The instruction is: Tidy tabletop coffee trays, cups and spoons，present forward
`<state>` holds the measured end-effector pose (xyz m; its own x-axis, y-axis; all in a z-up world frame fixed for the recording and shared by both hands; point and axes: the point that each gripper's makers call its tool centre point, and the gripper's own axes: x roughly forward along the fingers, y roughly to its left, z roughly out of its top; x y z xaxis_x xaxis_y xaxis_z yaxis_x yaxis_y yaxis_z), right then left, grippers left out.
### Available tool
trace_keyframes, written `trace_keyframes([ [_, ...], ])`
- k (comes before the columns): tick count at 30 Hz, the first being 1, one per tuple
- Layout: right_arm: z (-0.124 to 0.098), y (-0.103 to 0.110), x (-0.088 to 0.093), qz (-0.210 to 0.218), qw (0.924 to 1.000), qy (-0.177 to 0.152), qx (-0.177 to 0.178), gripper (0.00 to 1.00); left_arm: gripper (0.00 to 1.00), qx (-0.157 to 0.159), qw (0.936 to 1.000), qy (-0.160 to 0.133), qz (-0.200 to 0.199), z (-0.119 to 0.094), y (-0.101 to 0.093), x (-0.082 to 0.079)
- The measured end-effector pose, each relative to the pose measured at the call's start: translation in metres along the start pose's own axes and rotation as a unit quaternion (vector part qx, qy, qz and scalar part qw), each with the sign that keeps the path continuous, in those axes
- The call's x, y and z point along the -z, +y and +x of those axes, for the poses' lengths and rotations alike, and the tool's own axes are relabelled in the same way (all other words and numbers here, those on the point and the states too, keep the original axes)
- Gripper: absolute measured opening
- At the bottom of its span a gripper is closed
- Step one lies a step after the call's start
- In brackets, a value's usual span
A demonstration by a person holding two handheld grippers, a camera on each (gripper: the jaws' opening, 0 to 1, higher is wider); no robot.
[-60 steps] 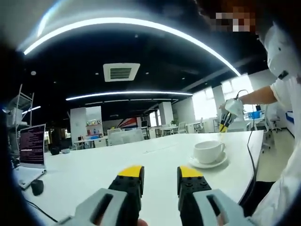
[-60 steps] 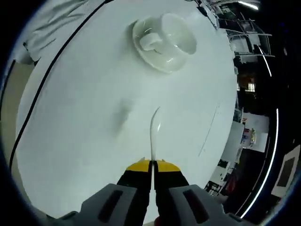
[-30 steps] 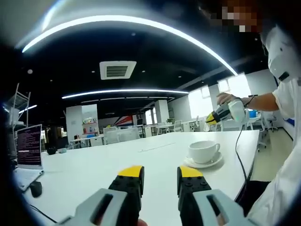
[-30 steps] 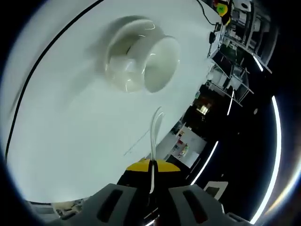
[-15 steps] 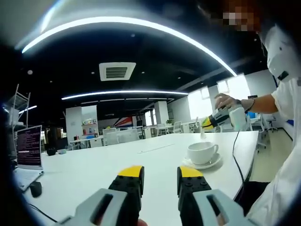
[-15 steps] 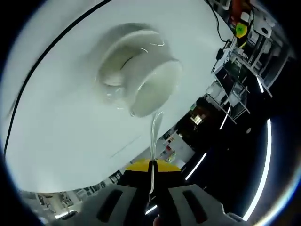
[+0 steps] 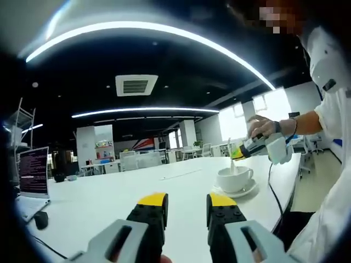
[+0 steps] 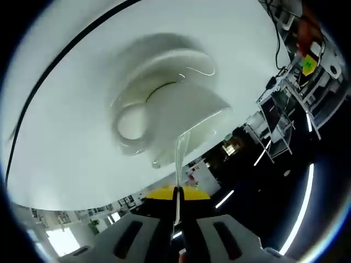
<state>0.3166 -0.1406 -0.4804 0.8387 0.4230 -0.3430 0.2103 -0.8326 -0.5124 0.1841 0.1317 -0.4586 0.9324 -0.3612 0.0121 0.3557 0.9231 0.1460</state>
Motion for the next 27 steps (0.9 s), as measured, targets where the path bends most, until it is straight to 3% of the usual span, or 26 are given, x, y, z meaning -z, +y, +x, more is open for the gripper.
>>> trace_keyframes([
  [14,0.010,0.000,-0.021,-0.037,0.9987,-0.027,-0.020,0.03,0.30,-0.004,0.9999,-0.008,-0.011,-0.006,0.002,0.000],
  [27,0.016,0.001,-0.020,-0.096,0.9927,-0.050,-0.053,0.04,0.30,-0.015,0.9996,-0.018,-0.019,-0.009,0.008,-0.002],
])
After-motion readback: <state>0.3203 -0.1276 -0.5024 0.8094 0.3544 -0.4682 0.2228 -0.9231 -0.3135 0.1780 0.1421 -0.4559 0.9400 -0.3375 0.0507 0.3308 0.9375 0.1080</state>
